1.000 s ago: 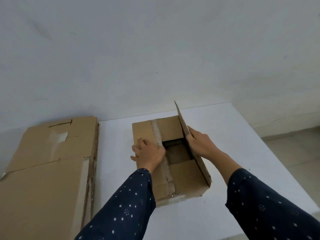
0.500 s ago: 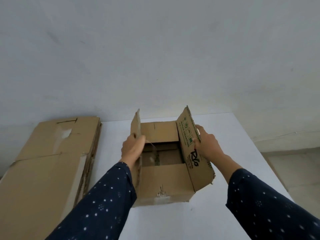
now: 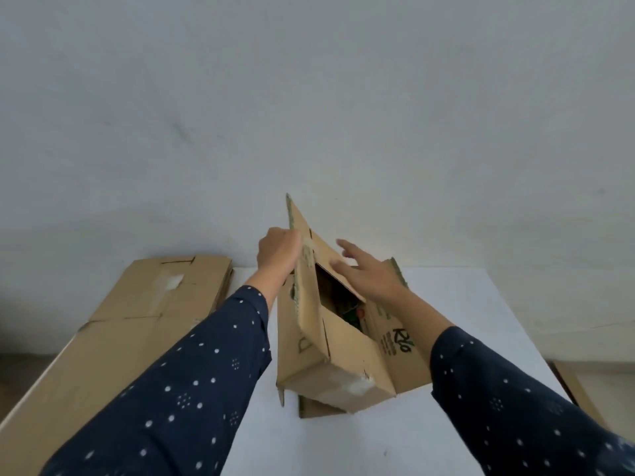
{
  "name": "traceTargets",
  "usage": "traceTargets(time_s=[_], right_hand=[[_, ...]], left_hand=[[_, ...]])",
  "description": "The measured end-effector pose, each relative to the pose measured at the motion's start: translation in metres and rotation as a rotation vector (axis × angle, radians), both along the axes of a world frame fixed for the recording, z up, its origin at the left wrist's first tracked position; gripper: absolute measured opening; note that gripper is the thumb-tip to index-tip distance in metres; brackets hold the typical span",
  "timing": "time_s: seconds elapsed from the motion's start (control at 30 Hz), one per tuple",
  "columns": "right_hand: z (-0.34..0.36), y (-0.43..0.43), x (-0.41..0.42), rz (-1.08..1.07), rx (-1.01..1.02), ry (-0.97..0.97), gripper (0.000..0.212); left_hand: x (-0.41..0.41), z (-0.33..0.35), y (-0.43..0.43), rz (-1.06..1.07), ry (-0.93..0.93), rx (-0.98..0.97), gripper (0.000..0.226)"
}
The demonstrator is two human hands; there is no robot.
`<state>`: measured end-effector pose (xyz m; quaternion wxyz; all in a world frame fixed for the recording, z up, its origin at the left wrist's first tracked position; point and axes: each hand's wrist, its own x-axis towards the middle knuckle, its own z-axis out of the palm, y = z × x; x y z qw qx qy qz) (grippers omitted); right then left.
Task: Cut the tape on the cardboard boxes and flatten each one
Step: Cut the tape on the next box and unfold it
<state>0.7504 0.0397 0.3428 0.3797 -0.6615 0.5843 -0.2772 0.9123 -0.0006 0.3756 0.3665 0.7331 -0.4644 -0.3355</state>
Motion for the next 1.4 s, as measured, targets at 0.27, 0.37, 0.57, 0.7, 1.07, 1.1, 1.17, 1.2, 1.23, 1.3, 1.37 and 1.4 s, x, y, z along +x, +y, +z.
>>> traceTargets(time_s=[0.27,0.37,0.57,0.7,1.07,1.1,1.17,1.2,1.23,1.3,1.37,1.4], right_hand=[[0.036,0.019,0.003,0.125,0.181,-0.043,0.096],[0.044,0.019,-0.009,0.015,0.094,0.142,0.087],[0.038,0.024,-0.049,-0.18,0.037,0.121,0.075],[0.027,0.021,-0.061,-0.232,0.069,0.108,0.072],[0.01,0.017,-0.076,-0.341,-0.004,0.051,0.063],[0.01,0.017,-0.074,-0.339,-0.003,0.029,0.062],[0.011,0.014,-0.068,-0.322,-0.014,-0.005,0.058],[0.011,0.013,-0.063,-0.314,-0.022,-0.007,0.054],[0.011,0.011,-0.059,-0.308,-0.026,-0.002,0.055],[0.01,0.01,-0.049,-0.296,-0.007,-0.007,0.075],[0.011,0.01,-0.04,-0.265,0.009,-0.001,0.094],[0.011,0.011,-0.035,-0.247,0.021,0.012,0.1]], left_hand=[[-0.035,0.017,0.006,-0.254,0.548,0.236,0.053],[-0.043,0.007,0.009,-0.314,0.744,0.28,0.081],[-0.041,-0.053,0.006,-0.04,0.166,0.149,0.051],[-0.024,-0.096,0.012,-0.038,0.224,0.445,0.07],[0.026,-0.078,0.004,-0.181,0.403,0.194,0.04],[0.031,-0.066,0.003,-0.269,0.468,0.193,0.042],[0.031,-0.045,0.002,-0.401,0.582,0.246,0.054],[0.025,-0.039,0.002,-0.446,0.603,0.271,0.059],[0.018,-0.035,0.004,-0.491,0.592,0.281,0.061],[0.0,-0.033,0.01,-0.56,0.515,0.277,0.059],[-0.016,-0.037,0.019,-0.584,0.464,0.244,0.058],[-0.022,-0.04,0.023,-0.597,0.457,0.228,0.059]])
